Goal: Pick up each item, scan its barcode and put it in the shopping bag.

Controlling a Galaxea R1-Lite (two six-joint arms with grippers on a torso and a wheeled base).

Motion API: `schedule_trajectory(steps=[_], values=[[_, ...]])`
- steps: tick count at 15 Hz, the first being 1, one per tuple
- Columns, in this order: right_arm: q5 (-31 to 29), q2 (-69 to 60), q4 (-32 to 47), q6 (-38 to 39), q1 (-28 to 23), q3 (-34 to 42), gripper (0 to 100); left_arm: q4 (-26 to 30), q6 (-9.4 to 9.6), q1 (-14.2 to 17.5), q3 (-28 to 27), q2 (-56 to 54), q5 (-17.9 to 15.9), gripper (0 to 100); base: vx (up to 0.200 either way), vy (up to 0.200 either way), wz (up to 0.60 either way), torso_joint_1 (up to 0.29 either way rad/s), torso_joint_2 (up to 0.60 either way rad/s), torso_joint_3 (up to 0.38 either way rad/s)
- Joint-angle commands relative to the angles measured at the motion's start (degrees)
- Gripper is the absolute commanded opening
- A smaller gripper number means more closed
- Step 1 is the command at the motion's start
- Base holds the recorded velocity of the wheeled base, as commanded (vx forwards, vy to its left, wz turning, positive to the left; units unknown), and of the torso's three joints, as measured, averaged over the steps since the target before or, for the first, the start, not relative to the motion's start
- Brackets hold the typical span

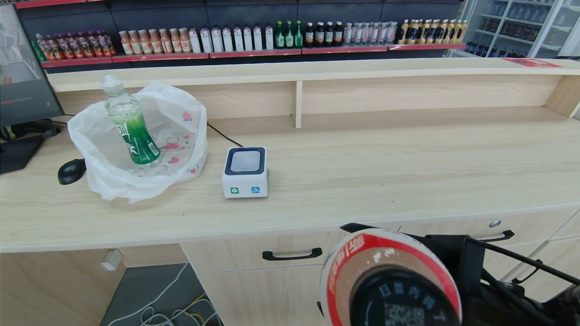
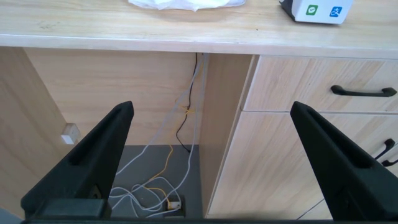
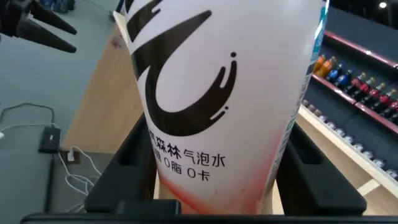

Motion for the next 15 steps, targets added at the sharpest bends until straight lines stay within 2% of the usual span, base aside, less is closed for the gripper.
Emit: schedule_trajectory(steps=[1, 5, 6, 8, 11, 13, 15], values=[[-1.61, 0.11, 0.14, 5.14, -0.02, -0.45, 0, 0.0, -0.01, 0.0, 0.0, -0.02, 0.0, 100, 0.0, 0.0, 0.0, 0.0, 0.0, 0.0], [-10.84, 1.96, -0.03, 18.5, -0.02, -1.33, 0, 0.0, -0.01, 0.0, 0.0, -0.02, 0.0, 100, 0.0, 0.0, 0.0, 0.0, 0.0, 0.0], [-17.17, 1.87, -0.03, 26.5, -0.2, -1.68, 0, 0.0, -0.01, 0.0, 0.0, -0.02, 0.0, 100, 0.0, 0.0, 0.0, 0.0, 0.0, 0.0], [-24.2, 1.61, -0.03, 33.53, -1.96, -2.82, 0, 0.0, -0.01, 0.0, 0.0, -0.02, 0.0, 100, 0.0, 0.0, 0.0, 0.0, 0.0, 0.0], [-28.24, 0.9, -0.03, 36.08, -8.9, -2.65, 0, 0.0, -0.01, 0.0, 0.0, -0.02, 0.0, 100, 0.0, 0.0, 0.0, 0.0, 0.0, 0.0], [-28.24, 1.17, -0.03, 36.17, -14.7, -3.09, 0, 0.0, -0.01, 0.0, 0.0, -0.02, 0.0, 100, 0.0, 0.0, 0.0, 0.0, 0.0, 0.0], [-28.42, 2.14, -0.03, 37.04, -18.22, -5.37, 0, 0.0, 0.17, -0.09, 0.0, -0.02, 0.0, 100, 0.0, 0.0, 0.0, 0.0, 0.0, 0.0]])
